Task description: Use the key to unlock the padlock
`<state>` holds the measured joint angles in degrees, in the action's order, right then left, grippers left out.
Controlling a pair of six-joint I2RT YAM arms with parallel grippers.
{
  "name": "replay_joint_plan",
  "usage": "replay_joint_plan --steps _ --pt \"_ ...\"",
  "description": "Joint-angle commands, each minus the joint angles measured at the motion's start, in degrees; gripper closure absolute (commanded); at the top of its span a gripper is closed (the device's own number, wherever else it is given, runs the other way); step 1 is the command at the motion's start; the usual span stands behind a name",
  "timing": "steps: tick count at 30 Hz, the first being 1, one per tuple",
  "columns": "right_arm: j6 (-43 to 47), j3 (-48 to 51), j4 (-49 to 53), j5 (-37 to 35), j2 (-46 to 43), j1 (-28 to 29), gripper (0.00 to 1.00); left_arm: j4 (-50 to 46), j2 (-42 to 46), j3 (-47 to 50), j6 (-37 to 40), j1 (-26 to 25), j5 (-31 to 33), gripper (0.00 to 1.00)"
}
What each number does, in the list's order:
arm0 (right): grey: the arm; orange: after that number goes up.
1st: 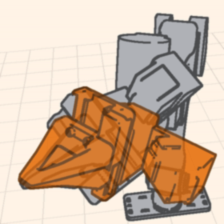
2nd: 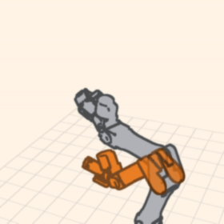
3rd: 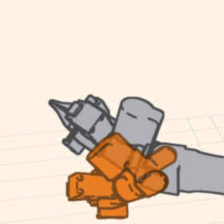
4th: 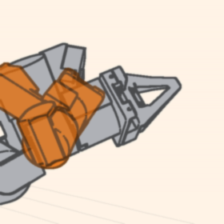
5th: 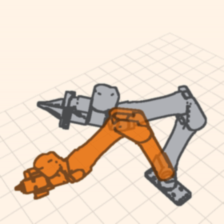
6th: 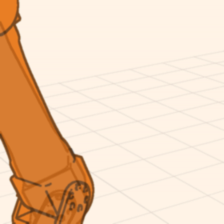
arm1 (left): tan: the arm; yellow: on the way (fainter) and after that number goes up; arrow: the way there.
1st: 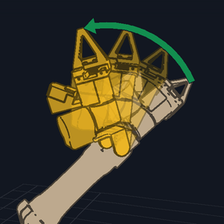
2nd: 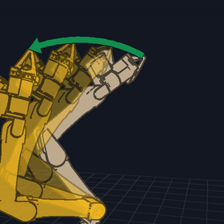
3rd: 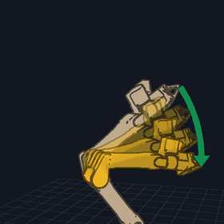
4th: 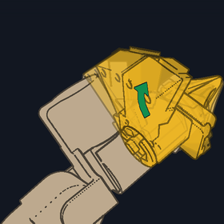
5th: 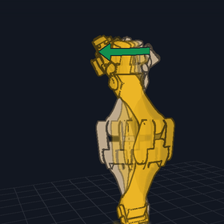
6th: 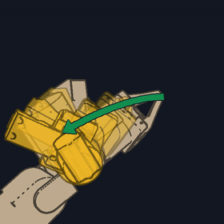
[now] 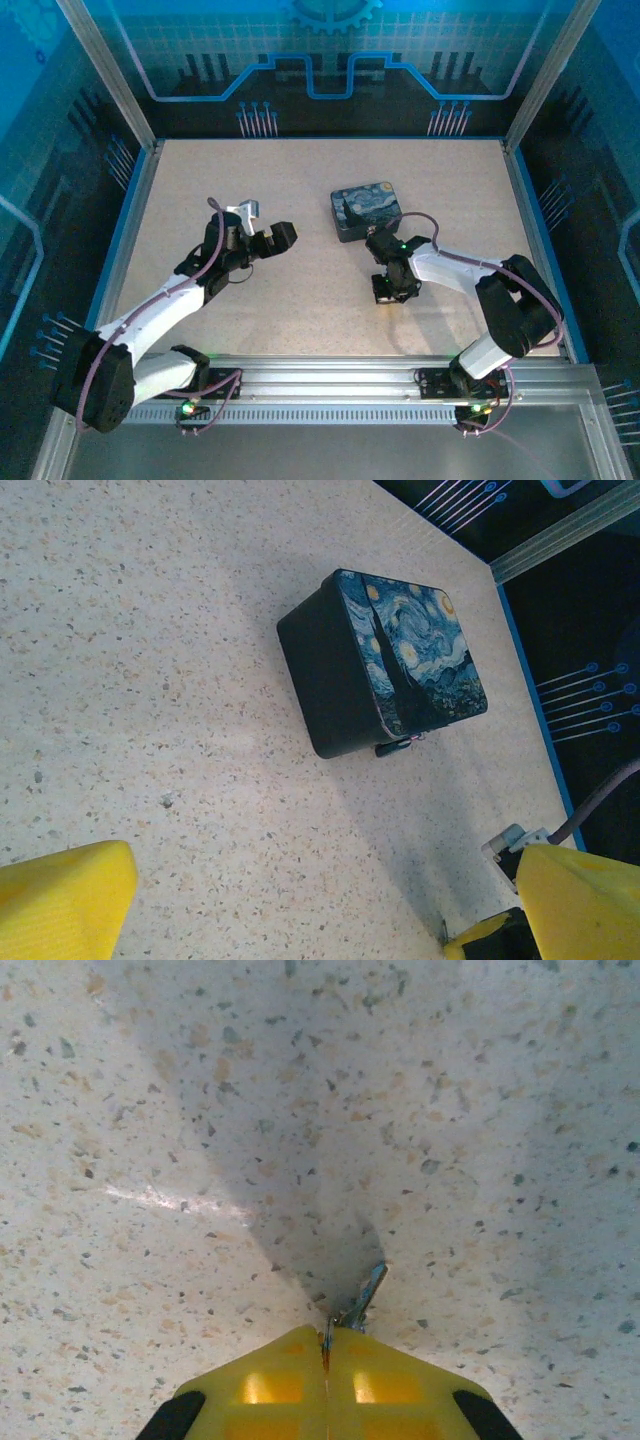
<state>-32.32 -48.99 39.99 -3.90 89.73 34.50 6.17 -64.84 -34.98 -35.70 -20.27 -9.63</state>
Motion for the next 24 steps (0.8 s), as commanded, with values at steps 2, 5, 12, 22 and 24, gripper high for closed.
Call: replay_joint_plan --steps 2,5,12,22,24 --pt "1.5 -0.5 2.5 -2.5 -1.6 0.6 1.0 -1.5 1.5 -1.4 -0.3 -0.2 0.9 0.01" --pt "2.6 -0.7 2.1 -3.1 -2.6 1.0 1.0 -2.1 1.8 -1.6 -1.1 -0.2 0.7 0.01" --pt "6.4 -3.3 1.6 -6.2 -3.6 2.9 1.0 -3.5 2.8 -2.0 -1.4 -0.2 0.7 0.01" --pt "16.0 -3.6 -8.3 -7.3 -12.2 3.9 1.0 -5.1 4.7 -2.4 -3.8 -0.2 0.4 0.01" --pt "18.1 -2.6 -11.7 -5.9 -14.7 3.9 1.0 -5.1 4.8 -2.8 -4.0 -0.2 0.1 0.01"
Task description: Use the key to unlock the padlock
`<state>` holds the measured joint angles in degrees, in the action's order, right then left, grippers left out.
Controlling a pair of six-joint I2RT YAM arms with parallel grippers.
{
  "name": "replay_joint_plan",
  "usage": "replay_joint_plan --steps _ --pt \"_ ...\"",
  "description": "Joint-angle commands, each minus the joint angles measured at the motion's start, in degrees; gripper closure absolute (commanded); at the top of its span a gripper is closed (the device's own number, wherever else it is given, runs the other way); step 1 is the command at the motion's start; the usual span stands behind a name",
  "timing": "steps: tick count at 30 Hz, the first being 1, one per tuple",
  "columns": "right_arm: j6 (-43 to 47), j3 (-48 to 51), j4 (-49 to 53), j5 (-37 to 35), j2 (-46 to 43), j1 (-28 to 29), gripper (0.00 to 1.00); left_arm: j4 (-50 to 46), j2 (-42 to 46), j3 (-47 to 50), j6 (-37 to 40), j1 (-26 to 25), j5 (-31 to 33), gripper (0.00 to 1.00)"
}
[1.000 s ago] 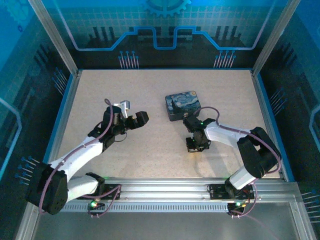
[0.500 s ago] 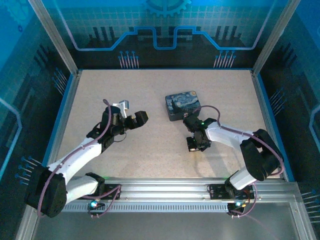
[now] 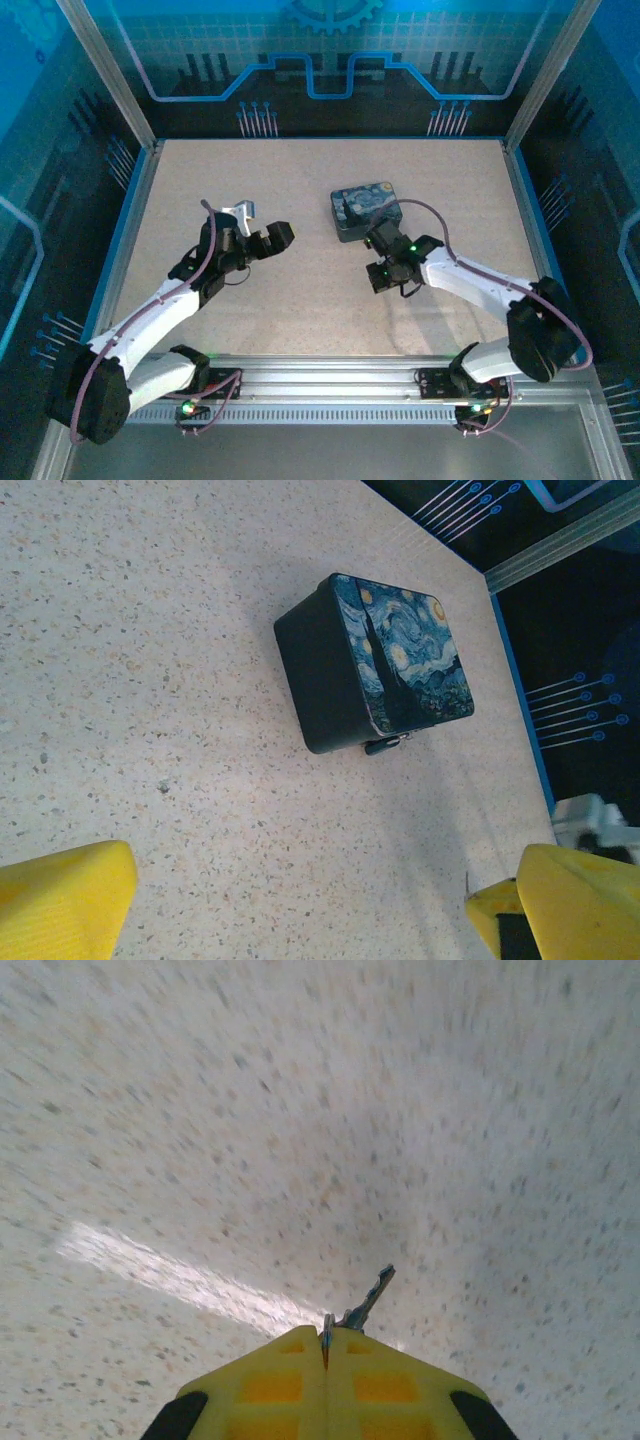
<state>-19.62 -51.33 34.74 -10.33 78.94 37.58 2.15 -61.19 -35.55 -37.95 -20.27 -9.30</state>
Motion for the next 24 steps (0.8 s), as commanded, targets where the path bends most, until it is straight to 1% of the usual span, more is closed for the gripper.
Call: replay_joint_plan --steps 1,5,8,11,16,18,20,24 --pt "6.5 0.3 -8.7 1.5 -5.2 0.8 1.0 -1.1 1.1 -2.6 -1.7 -0.2 -0.4 0.01" --pt "11.2 3.4 -15.7 4.1 -9.6 0.8 1.0 -0.4 1.2 -3.2 -2.5 -0.2 -1.7 0.01" --pt "16.4 4.2 -19.5 4.1 -12.1 0.9 1.0 0.4 1.2 -3.8 -3.0 -0.2 -3.5 0.01" --pt "24.8 6.1 -25.9 4.6 -15.4 1.5 1.0 0.6 1.0 -4.9 -3.0 -0.2 -5.4 0.01" --pt "42.9 10.4 -36.3 8.0 -19.9 2.2 1.0 1.7 0.3 -6.7 -3.7 -0.3 -7.8 0.01" --pt "47.1 10.0 -37.0 8.3 -20.0 2.2 1.0 3.0 0.0 -6.8 -4.6 -0.7 -8.3 0.01" --pt "49.9 8.0 -35.1 8.7 -19.2 2.2 1.0 4.5 -0.5 -6.9 -5.4 -1.3 -9.1 0.02" --pt "54.6 5.1 -34.1 8.2 -17.9 3.3 1.0 6.4 -1.9 -8.2 -6.6 -3.0 -10.9 0.07"
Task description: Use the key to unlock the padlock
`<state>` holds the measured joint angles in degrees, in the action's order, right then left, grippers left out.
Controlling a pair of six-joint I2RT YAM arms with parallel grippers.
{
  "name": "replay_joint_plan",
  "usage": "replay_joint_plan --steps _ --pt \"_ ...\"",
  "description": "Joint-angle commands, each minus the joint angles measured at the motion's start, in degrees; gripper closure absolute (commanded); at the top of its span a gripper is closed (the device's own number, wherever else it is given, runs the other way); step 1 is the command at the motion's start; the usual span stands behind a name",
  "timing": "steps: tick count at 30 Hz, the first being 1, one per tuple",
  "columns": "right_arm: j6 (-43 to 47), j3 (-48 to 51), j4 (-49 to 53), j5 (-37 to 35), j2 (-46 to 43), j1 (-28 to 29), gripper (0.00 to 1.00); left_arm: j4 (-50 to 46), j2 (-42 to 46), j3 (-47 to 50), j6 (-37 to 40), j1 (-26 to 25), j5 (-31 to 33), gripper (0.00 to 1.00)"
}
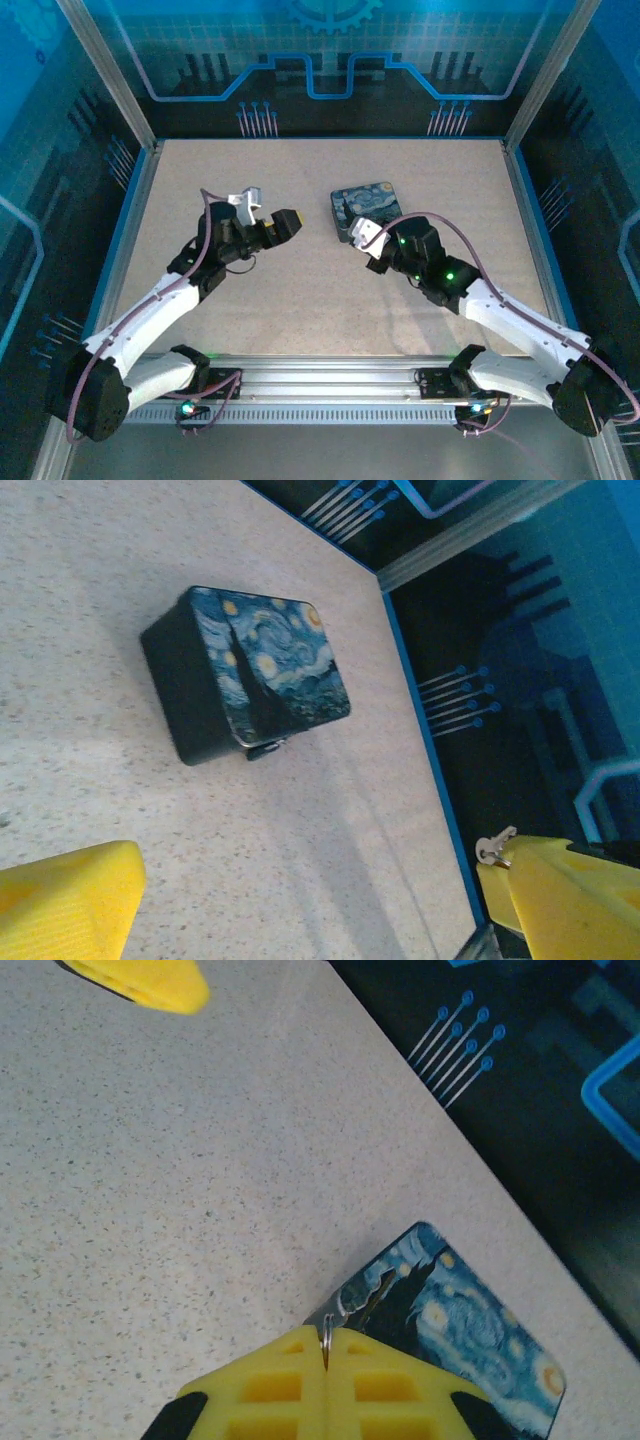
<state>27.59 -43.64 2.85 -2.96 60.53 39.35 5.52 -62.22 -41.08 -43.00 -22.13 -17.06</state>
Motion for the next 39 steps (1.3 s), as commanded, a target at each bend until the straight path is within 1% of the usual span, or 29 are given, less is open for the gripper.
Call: replay_joint_plan --steps 1,5,7,10,16,22,24,29,33,38,39 --pt "8.4 -3.1 -2.4 0.5 0.9 1.8 1.0 3.2 -1.3 -3.2 -1.6 -1.7 -3.6 0.09" --pt "11.1 -4.8 -1.7 -0.5 2.8 2.6 1.0 3.9 -3.0 -5.3 -1.8 -4.0 -4.3 0.15" --pt "12.2 -5.0 -1.7 -0.9 3.4 3.1 1.0 4.4 -4.3 -6.3 -1.8 -5.3 -4.4 0.2" --pt "14.1 -5.5 -1.7 -3.1 4.4 4.4 1.0 4.9 -6.3 -7.7 -2.1 -6.5 -5.0 0.26" --pt "16.9 -6.1 -1.1 -6.2 5.7 6.4 1.0 6.9 -9.9 -9.5 -3.0 -8.5 -6.0 0.34" --pt "17.8 -6.4 -0.6 -6.8 6.3 7.5 1.0 7.3 -11.8 -10.3 -2.9 -9.6 -6.1 0.4" --pt "17.8 -6.4 -0.6 -6.7 6.3 7.7 1.0 7.4 -12.6 -10.5 -2.8 -10.0 -6.1 0.4" --pt "17.8 -6.4 -0.2 -6.6 6.6 8.1 1.0 7.6 -14.2 -11.5 -2.7 -10.8 -6.6 0.51" --pt "17.7 -8.0 0.0 -6.9 6.8 8.3 1.0 8.2 -14.9 -11.5 -2.9 -11.0 -6.6 0.64" --pt "17.0 -8.0 -0.2 -7.1 6.7 8.4 1.0 8.2 -14.9 -11.4 -3.0 -11.0 -6.5 0.78" --pt "16.9 -8.0 -0.2 -7.2 6.7 8.4 1.0 8.2 -15.0 -11.4 -3.0 -11.1 -6.5 0.79"
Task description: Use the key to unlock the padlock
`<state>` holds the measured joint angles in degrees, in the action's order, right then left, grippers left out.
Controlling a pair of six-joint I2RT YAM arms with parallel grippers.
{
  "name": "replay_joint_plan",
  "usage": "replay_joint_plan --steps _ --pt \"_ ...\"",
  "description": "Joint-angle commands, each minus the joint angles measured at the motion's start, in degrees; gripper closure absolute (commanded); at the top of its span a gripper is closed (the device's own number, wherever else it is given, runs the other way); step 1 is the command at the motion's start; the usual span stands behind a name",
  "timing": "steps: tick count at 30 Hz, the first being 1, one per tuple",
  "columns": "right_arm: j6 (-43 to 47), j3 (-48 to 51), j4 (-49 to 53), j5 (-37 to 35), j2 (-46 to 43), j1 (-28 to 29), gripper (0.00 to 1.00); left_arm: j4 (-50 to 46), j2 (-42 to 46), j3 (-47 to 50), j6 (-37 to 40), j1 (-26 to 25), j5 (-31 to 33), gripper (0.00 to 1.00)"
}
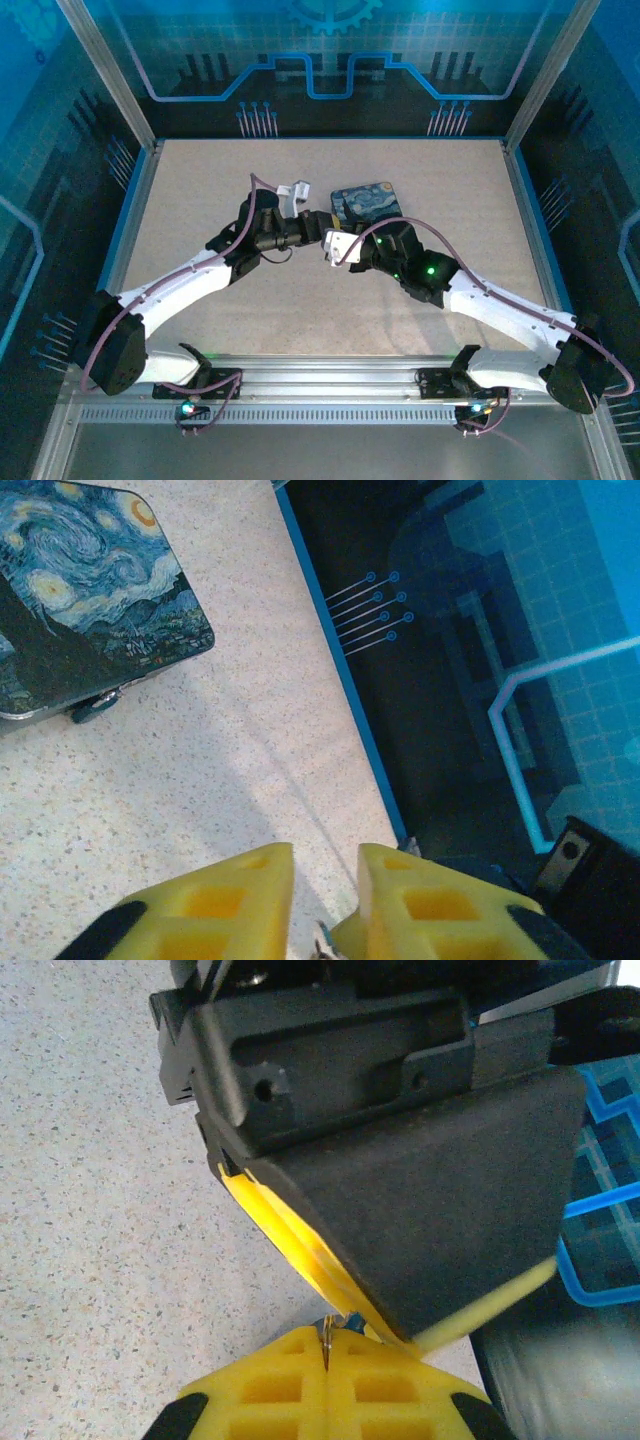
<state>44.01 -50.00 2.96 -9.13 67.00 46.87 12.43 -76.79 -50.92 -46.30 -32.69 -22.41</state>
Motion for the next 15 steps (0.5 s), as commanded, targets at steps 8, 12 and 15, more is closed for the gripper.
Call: replay_joint_plan --steps 8,12,15 --pt "0.0 -1.8 -0.4 -1.4 0.6 0.8 1.0 0.8 -0.2 -1.6 0.8 -0.5 -0.8 0.99" --pt "-1.5 -1.9 1.3 -0.7 0.6 0.7 0.89 -1.4 0.5 -2.1 2.7 -0.5 0.3 1.0" --pt "-3.9 -1.9 3.6 2.0 -0.1 0.1 0.67 -3.7 1.4 -2.5 5.2 -0.4 1.9 1.0"
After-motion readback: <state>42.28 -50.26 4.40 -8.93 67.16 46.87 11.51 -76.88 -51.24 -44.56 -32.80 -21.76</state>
